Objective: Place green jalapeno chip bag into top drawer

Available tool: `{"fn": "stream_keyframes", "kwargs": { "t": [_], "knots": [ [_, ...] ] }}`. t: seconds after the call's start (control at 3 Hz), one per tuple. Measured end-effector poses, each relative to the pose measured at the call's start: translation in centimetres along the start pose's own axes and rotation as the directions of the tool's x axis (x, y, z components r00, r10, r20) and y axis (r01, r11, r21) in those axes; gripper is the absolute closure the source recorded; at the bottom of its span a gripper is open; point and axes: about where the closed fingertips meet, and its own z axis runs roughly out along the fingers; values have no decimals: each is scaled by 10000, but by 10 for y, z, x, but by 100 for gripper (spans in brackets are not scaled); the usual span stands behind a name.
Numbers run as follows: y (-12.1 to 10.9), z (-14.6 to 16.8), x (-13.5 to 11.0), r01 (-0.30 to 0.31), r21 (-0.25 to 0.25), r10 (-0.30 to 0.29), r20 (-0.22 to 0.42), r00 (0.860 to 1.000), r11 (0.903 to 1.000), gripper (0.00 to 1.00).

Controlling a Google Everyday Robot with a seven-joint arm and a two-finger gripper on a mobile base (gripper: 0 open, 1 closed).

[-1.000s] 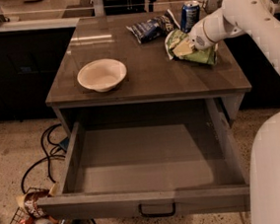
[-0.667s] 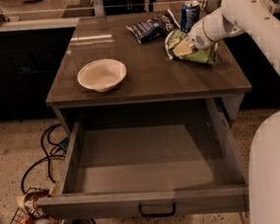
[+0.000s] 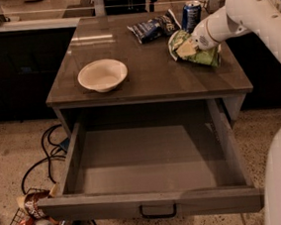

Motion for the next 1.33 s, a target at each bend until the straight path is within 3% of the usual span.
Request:
{"fn": "stream_keyframes", "kwargs": {
  "t": [0.33,0.67,1.0,1.33],
  "knots": [
    [11,-67,-13,304,988,-328,223,9992,9946,100],
    [44,-130,-19,632,1632,-703,383,9968,9846,100],
    [98,-163,-7,987,1506,-1044,304,9941,9837,100],
    [165,-149,21,1543,385,-1558,389,9870,9873,100]
  ]
}}
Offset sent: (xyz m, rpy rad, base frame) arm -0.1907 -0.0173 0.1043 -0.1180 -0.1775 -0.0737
